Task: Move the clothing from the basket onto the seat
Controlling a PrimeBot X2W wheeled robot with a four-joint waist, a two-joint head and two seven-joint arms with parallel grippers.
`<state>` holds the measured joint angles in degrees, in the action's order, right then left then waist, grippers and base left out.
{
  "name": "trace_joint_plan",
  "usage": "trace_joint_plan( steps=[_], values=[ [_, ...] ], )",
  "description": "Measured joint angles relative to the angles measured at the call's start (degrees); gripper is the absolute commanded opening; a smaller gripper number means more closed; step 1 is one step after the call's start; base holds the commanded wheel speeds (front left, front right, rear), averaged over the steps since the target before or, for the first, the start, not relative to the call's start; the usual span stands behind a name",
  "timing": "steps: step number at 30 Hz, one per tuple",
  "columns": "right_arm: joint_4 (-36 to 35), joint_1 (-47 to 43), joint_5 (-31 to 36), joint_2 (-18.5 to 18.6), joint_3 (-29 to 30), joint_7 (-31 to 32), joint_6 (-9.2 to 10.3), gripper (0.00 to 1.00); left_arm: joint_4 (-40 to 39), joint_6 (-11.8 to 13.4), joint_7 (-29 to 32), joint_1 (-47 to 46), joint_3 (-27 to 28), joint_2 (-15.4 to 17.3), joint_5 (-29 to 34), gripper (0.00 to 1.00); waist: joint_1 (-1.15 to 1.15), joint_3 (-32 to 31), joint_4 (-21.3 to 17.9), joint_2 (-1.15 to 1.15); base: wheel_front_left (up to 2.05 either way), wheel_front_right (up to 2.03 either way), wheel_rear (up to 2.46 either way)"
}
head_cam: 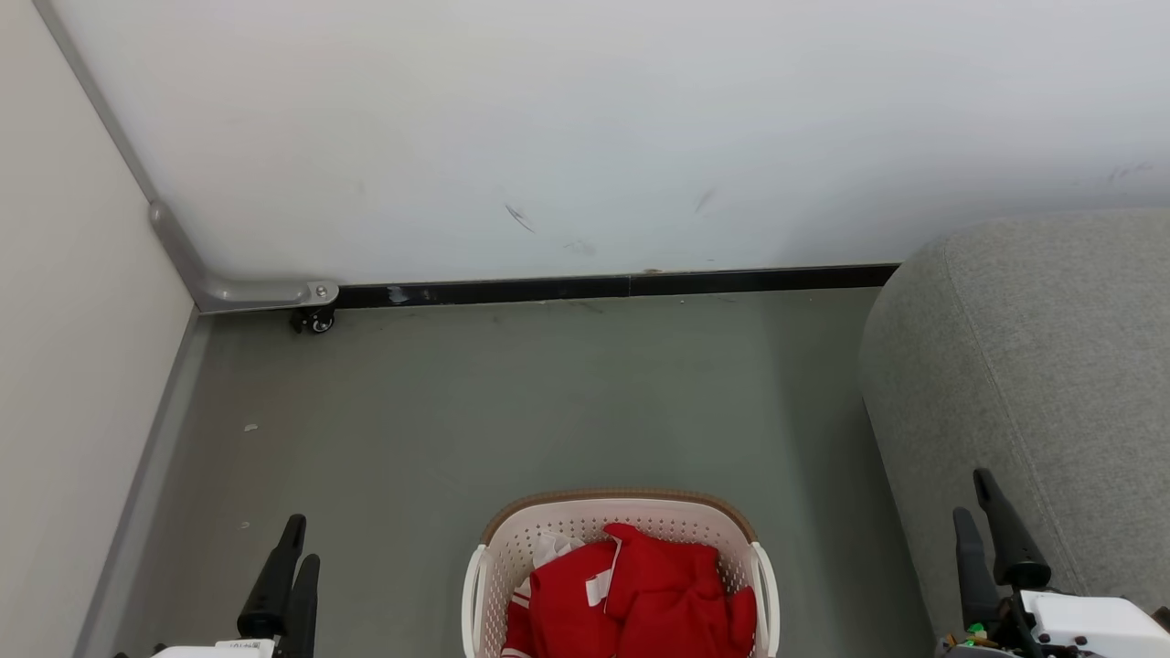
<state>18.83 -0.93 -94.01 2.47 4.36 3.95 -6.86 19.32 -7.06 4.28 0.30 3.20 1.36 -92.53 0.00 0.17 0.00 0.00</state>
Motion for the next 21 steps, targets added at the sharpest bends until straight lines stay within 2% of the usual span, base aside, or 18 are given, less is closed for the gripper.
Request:
trace_joint_plan(
  steps=[13,21],
  values=[
    [-0.79,0.01,4.01,0.01,-2.43,-2.47,-0.01,1.0,-2.0,0.0,-2.4,0.0,-1.74,0.07,3.31,1.0,0.04,-0.1,0.08,0.0,0.0,0.0,0.0],
    [-1.4,0.04,9.64,0.57,-4.49,-4.14,-0.01,1.0,-3.38,-0.01,-3.88,0.01,-2.67,0.13,6.89,1.0,0.38,-0.38,0.17,0.0,0.0,0.0,0.0]
  ],
)
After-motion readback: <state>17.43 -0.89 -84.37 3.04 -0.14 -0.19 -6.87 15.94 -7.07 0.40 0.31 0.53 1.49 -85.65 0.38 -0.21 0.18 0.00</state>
